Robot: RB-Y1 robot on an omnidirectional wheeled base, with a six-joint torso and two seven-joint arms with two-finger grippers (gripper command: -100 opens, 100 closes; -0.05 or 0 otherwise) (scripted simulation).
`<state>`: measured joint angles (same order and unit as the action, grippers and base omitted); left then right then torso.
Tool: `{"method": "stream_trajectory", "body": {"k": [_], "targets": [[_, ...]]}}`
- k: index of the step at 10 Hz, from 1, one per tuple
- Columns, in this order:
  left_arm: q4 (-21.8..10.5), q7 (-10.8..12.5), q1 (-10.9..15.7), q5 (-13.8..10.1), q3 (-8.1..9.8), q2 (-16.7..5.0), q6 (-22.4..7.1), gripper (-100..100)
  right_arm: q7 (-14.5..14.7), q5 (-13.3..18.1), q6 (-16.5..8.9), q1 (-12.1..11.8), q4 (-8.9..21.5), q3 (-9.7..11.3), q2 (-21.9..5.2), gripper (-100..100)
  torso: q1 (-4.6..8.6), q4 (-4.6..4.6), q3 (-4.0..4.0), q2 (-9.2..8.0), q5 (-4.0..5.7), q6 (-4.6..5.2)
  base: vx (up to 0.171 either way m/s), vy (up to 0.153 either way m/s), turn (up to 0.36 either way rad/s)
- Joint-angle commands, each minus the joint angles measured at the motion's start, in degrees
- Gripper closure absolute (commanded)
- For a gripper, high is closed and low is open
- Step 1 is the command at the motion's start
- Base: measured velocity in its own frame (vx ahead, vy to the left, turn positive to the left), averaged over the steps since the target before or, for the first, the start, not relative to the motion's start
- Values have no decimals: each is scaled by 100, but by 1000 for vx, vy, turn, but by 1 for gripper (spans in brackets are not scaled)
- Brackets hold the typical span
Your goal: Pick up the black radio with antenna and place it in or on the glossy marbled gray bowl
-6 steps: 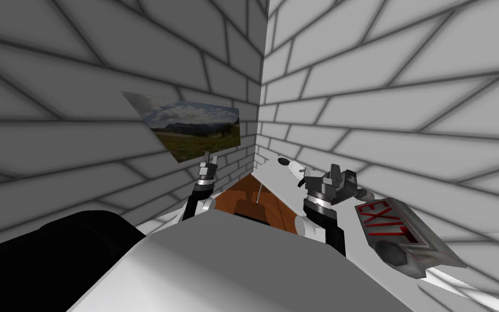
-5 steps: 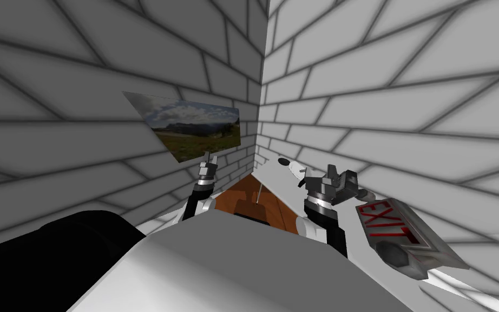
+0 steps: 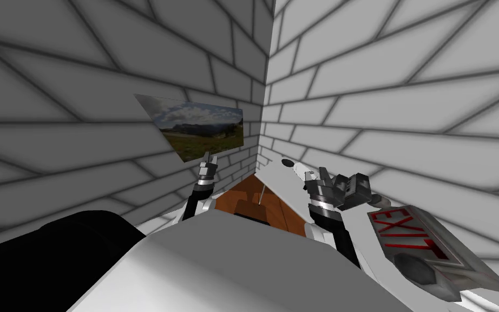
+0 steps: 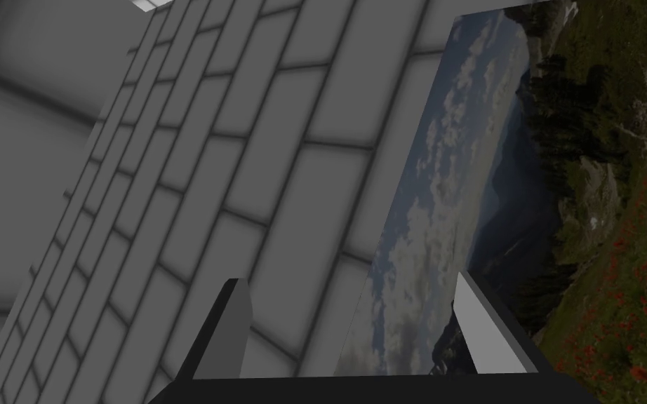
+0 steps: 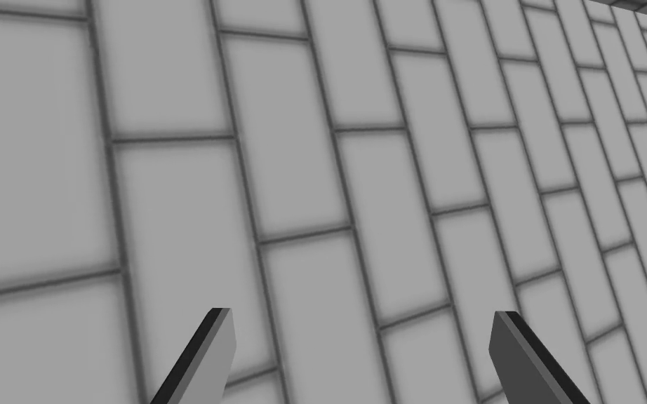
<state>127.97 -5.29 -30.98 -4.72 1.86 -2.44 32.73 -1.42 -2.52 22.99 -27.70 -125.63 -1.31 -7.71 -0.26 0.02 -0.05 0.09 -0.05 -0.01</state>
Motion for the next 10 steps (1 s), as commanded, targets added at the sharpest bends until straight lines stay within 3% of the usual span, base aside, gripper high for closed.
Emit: {"method": "stream_trajectory", "body": {"k": [1,10], "targets": [[0,0,0,0,0,0,0,0,135,97,-146,-133,83,-91,-170,-100,0,0,0,0,0,0,27,78,97],[0,0,0,0,0,0,0,0,938,652,-1282,-705,779,-1041,-679,-100,-14,1,-1,2,-4,1,23,104,116]]}}
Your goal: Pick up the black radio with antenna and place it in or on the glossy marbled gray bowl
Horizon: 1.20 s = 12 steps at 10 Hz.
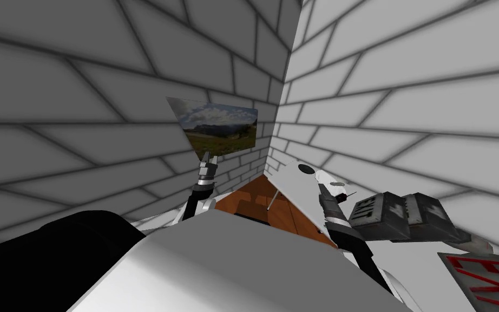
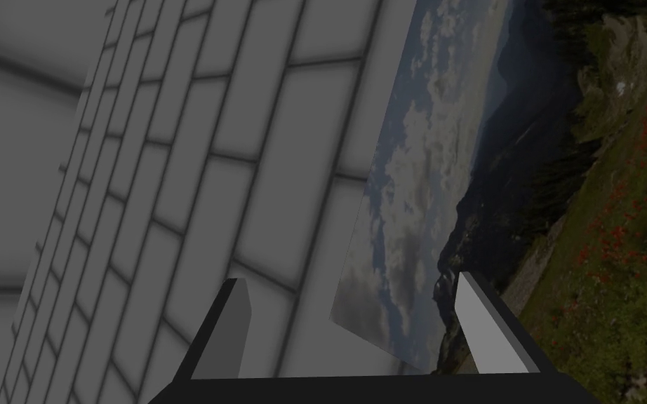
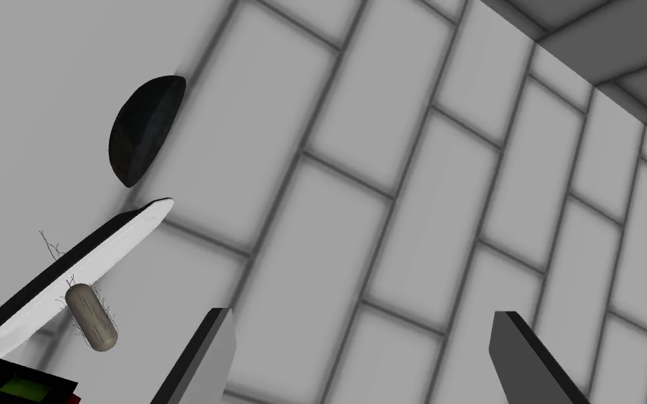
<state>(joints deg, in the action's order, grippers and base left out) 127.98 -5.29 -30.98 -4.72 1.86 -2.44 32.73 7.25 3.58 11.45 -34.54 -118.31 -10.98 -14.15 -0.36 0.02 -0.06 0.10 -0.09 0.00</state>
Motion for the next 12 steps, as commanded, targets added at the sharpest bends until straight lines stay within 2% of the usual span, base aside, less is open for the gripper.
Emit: {"method": "stream_trajectory", "body": {"k": [1,6,12], "targets": [[0,0,0,0,0,0,0,0,166,112,-264,-71,134,-178,-78,-100,0,0,0,0,0,0,38,89,110],[0,0,-1,0,1,0,0,0,626,484,-951,-204,585,-630,-343,-100,13,1,-2,3,2,2,46,69,61],[0,0,-1,0,1,-1,0,0,1107,964,-1764,-80,1152,-990,-778,-100,37,1,-3,5,8,1,56,17,-10]]}}
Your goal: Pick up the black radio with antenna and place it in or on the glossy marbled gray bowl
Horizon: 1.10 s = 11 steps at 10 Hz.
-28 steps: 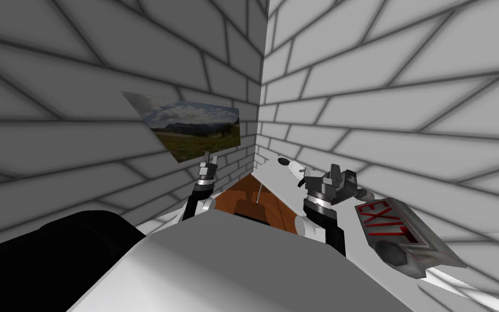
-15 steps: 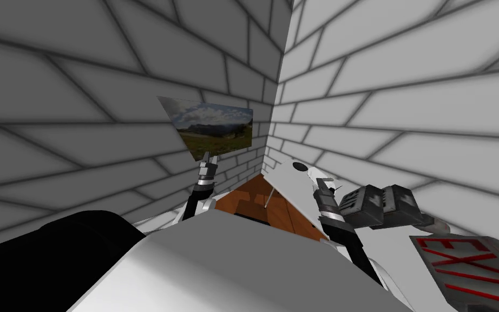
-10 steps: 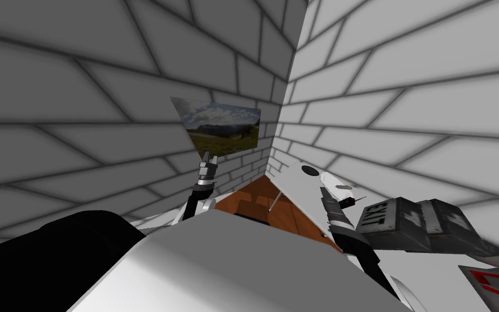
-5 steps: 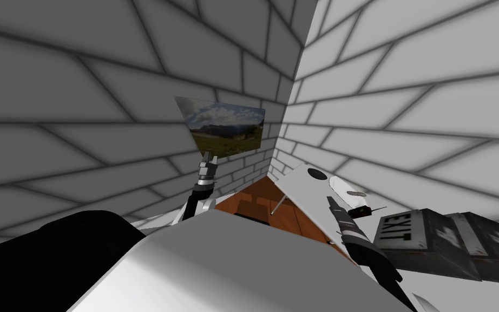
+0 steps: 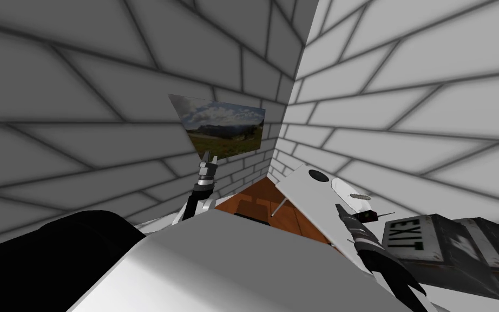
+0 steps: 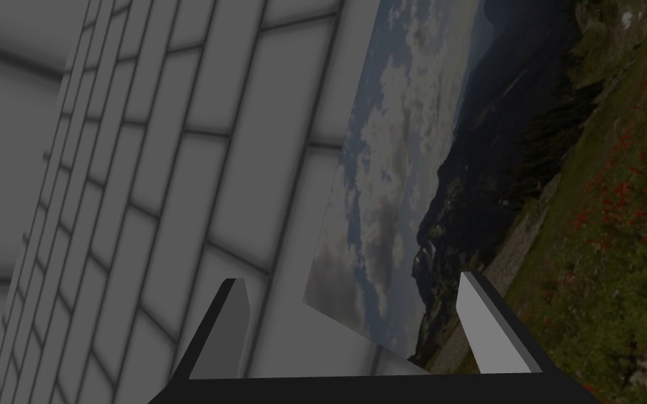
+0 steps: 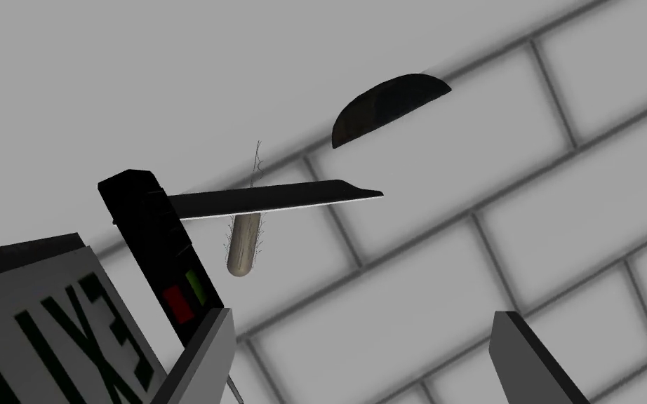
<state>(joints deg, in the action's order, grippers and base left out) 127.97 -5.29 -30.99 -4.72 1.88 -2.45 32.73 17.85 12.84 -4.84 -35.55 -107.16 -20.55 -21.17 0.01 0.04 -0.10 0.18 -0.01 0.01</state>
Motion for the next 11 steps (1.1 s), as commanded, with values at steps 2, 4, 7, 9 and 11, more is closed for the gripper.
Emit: {"method": "stream_trajectory", "body": {"k": [2,4,7,9,11], "targets": [[0,0,0,0,0,0,0,0,188,198,-391,108,223,-118,-235,-100,-2,0,-1,1,-1,0,60,6,-49],[0,0,0,0,0,0,0,0,317,350,-633,203,399,-192,-396,-100,6,0,0,-1,1,1,67,-19,-47],[0,0,0,0,0,0,0,0,487,554,-953,338,631,-286,-621,-100,10,1,-1,2,1,0,63,-17,-46],[0,0,0,0,0,0,0,0,580,667,-1128,412,756,-339,-748,-100,6,-1,2,-5,2,0,51,-7,-30],[0,0,0,0,0,0,0,0,681,789,-1315,492,888,-398,-897,-100,7,0,0,0,1,0,67,-13,-28]]}}
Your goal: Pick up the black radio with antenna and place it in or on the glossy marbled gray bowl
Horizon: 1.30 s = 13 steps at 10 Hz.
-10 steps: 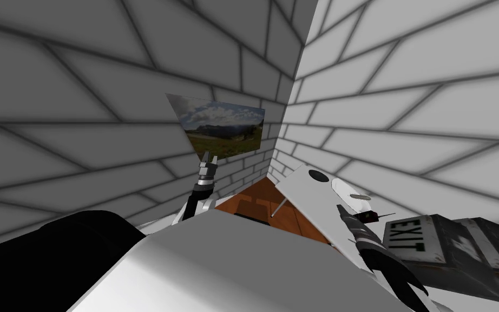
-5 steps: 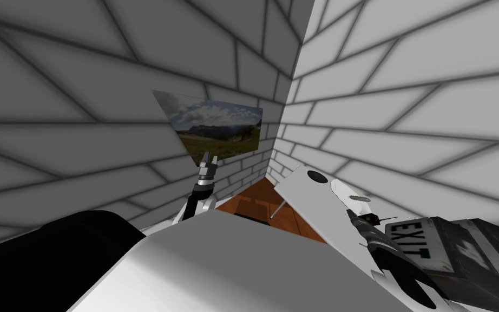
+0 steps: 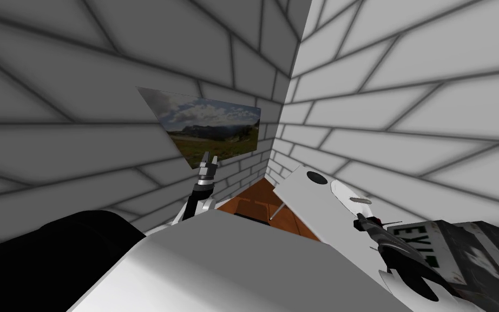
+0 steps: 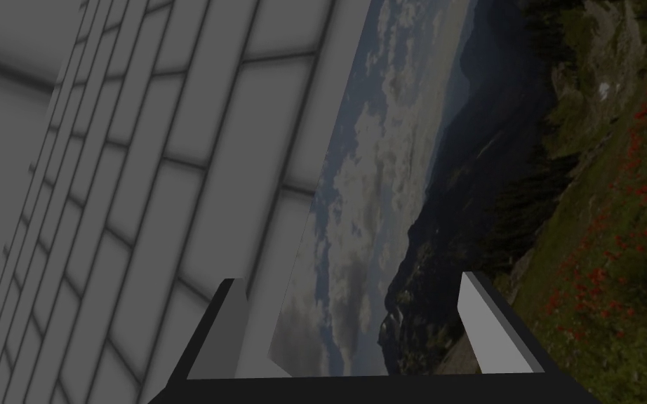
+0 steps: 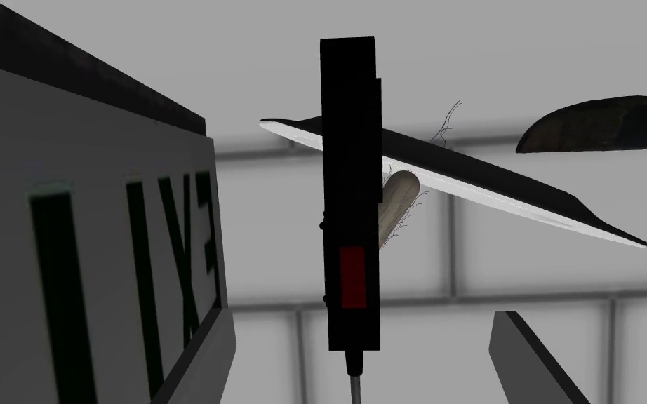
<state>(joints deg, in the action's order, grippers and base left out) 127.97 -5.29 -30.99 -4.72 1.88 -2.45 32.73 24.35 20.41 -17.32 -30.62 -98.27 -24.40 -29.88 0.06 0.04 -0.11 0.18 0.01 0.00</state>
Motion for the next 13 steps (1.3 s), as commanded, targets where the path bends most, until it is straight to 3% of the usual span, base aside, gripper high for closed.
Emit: {"method": "stream_trajectory", "body": {"k": [1,2,3,4,8,9,10,11,12,13], "targets": [[0,0,0,0,0,0,0,0,0,0,0,0,0,0,0,-100,0,0,0,0,0,0,28,-3,-1],[0,0,0,0,0,0,0,0,10,5,-23,3,2,-2,-6,0,-3,-2,6,-11,0,0,5,-1,1],[0,0,1,0,0,0,0,0,9,5,-20,3,2,-2,-6,-100,-5,-4,11,-20,-1,1,0,0,0],[0,0,1,0,0,0,0,0,9,5,-21,4,2,-2,-6,100,-6,-5,13,-23,-1,1,0,0,0],[0,0,1,0,0,0,0,0,14,8,-26,-1,5,-6,-8,100,-4,-7,14,-24,2,-5,0,-1,-3],[0,0,1,0,0,0,0,0,13,8,-26,-1,5,-5,-7,0,-5,-7,14,-24,2,-4,0,0,0],[0,0,1,0,0,0,0,0,13,8,-26,-1,5,-5,-7,100,-5,-7,14,-24,2,-5,0,0,0],[0,0,1,0,0,0,0,0,13,8,-26,-1,5,-5,-7,0,-5,-7,14,-24,1,-5,0,0,0],[0,0,1,0,0,0,0,0,119,166,-194,-52,25,-8,-16,100,-5,-7,14,-24,1,-5,35,71,58],[0,0,1,0,-1,1,0,0,159,227,-257,-73,25,-8,-20,100,-27,0,6,-13,9,-8,39,137,36]]}}
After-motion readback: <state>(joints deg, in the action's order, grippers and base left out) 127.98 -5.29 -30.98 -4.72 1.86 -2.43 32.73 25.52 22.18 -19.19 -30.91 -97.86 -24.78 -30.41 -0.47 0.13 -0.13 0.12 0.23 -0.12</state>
